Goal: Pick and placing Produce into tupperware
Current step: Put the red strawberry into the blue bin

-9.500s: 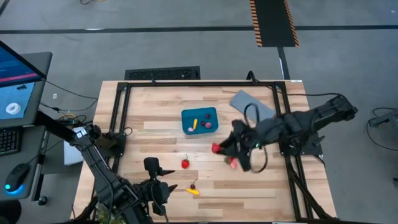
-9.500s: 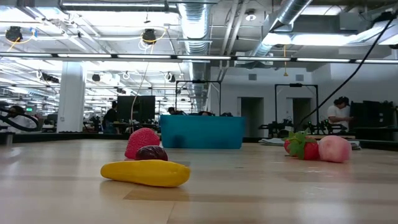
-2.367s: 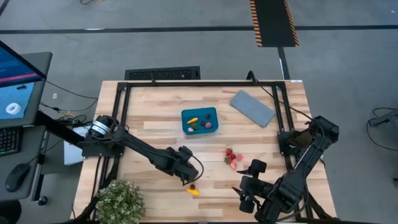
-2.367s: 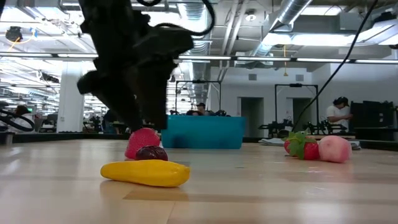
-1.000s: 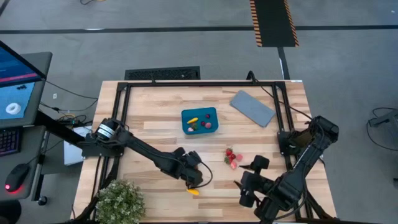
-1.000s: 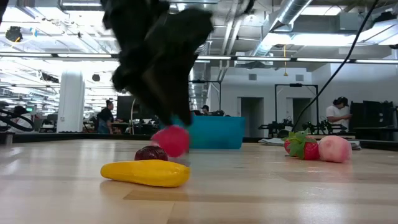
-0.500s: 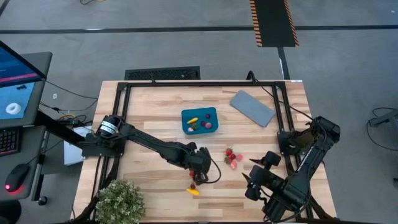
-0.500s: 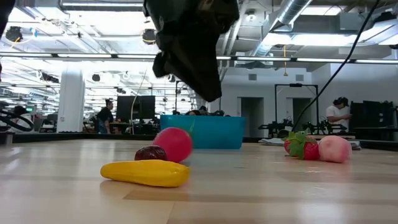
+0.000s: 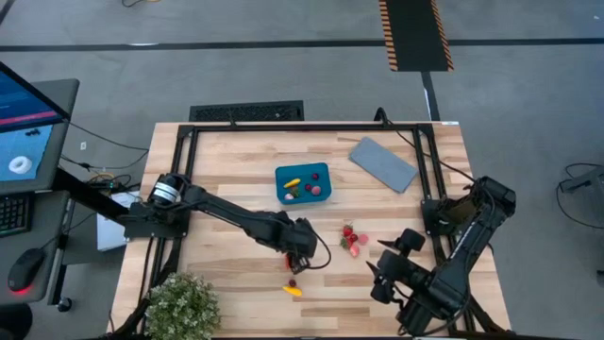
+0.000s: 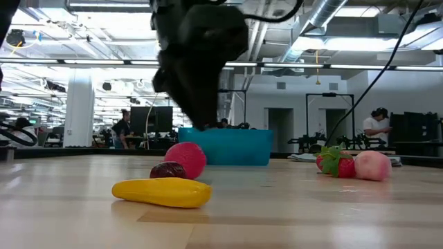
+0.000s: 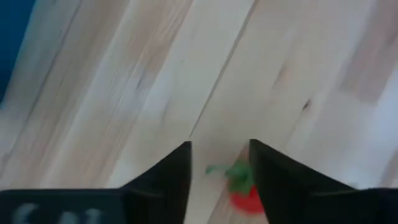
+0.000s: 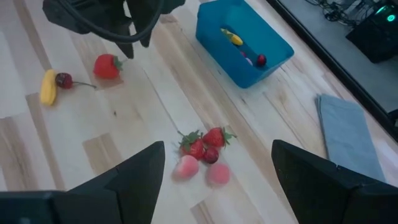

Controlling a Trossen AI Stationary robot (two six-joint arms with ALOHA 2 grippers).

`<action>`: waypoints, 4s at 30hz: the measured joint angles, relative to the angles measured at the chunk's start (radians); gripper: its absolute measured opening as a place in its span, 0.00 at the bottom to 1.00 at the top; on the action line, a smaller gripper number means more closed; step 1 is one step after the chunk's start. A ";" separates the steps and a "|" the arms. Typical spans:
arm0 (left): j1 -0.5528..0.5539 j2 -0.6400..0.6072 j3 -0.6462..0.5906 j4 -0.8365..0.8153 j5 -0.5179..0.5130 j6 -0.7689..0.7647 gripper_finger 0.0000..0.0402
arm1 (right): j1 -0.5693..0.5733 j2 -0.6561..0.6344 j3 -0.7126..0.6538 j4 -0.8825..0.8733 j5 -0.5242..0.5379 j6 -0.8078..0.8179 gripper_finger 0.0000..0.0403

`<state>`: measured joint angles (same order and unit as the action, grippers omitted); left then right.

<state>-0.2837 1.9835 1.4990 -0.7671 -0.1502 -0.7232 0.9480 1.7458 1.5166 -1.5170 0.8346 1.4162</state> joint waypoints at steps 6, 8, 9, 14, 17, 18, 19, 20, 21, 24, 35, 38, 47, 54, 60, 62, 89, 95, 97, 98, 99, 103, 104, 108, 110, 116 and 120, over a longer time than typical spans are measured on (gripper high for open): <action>-0.041 0.000 -0.001 -0.087 0.030 -0.017 0.57 | 0.008 0.000 0.000 0.007 -0.001 0.000 0.79; -0.056 0.000 -0.001 -0.088 0.043 -0.028 0.60 | 0.008 0.000 0.000 0.011 -0.003 0.004 0.79; -0.064 0.000 -0.001 -0.088 0.049 -0.035 0.62 | 0.008 0.000 0.000 0.010 -0.004 0.006 0.79; -0.093 0.015 -0.001 -0.022 0.033 -0.062 0.64 | 0.014 0.000 0.000 0.014 -0.006 0.024 0.79; -0.100 0.040 0.000 -0.008 0.038 -0.074 0.64 | 0.014 0.000 0.000 0.015 -0.006 0.024 0.79; -0.100 0.052 0.000 0.003 0.046 -0.075 0.64 | 0.014 0.000 0.000 0.016 -0.006 0.024 0.79; -0.102 0.068 -0.001 -0.003 0.051 -0.073 0.64 | 0.014 0.000 0.000 0.021 -0.006 0.024 0.79; -0.102 0.083 -0.002 -0.004 0.063 -0.072 0.64 | 0.014 0.000 0.000 0.023 -0.006 0.024 0.79; -0.101 0.093 -0.002 0.014 0.077 -0.072 0.64 | 0.014 0.000 0.000 0.024 -0.006 0.024 0.79; -0.101 0.117 -0.001 0.047 0.092 -0.071 0.64 | 0.014 0.001 -0.002 0.029 -0.007 0.024 0.79; -0.093 0.143 0.023 0.031 0.084 -0.028 0.53 | 0.012 0.001 -0.002 0.038 -0.011 0.024 0.79; -0.089 0.147 0.033 0.038 0.069 -0.012 0.51 | 0.010 0.001 -0.002 0.038 -0.011 0.024 0.79; -0.055 0.148 0.038 0.120 0.082 0.039 0.49 | 0.010 0.001 -0.003 0.045 -0.011 0.025 0.79; -0.048 0.148 0.038 0.130 0.085 0.057 0.37 | 0.010 0.001 -0.003 0.052 -0.011 0.024 0.79; -0.039 0.148 0.038 0.131 0.128 0.101 0.30 | 0.010 0.001 -0.003 0.052 -0.015 0.019 0.79; -0.037 0.148 0.038 0.135 0.116 0.112 0.29 | 0.010 0.001 -0.003 0.052 -0.015 0.019 0.79; -0.007 0.145 0.036 -0.002 0.152 0.209 0.01 | 0.006 0.001 -0.003 0.056 -0.022 0.016 0.79; -0.007 0.144 0.035 0.028 0.113 0.287 0.02 | 0.005 0.001 -0.003 0.066 -0.021 0.016 0.79; -0.019 0.144 0.035 0.033 0.089 0.300 0.02 | 0.005 0.001 -0.003 0.068 -0.018 0.016 0.79; -0.025 0.144 0.035 0.033 0.086 0.302 0.02 | 0.005 0.001 -0.003 0.070 -0.015 0.016 0.79; -0.031 0.144 0.034 0.032 0.089 0.302 0.02 | 0.005 0.001 -0.003 0.072 -0.009 0.016 0.79; -0.043 0.142 0.042 -0.037 0.120 0.284 0.09 | 0.005 0.001 -0.003 0.083 0.000 0.003 0.79; -0.045 0.137 0.047 -0.068 0.120 0.284 0.11 | 0.005 0.001 -0.003 0.088 0.001 -0.003 0.79; -0.050 0.126 0.105 -0.145 0.099 0.292 0.24 | -0.002 0.001 -0.003 0.090 0.000 -0.011 0.79; -0.051 0.125 0.142 -0.143 0.093 0.304 0.32 | -0.003 0.001 -0.003 0.090 -0.002 -0.011 0.79; -0.049 0.125 0.217 -0.130 0.076 0.398 0.49 | -0.007 0.001 -0.003 0.085 -0.030 -0.011 0.79; -0.029 0.125 0.222 -0.067 0.072 0.430 0.55 | -0.008 0.001 -0.003 0.081 -0.048 -0.011 0.79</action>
<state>-0.3131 2.1086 1.7210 -0.8341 -0.0779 -0.2930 0.9401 1.7466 1.5135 -1.4362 0.7868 1.4048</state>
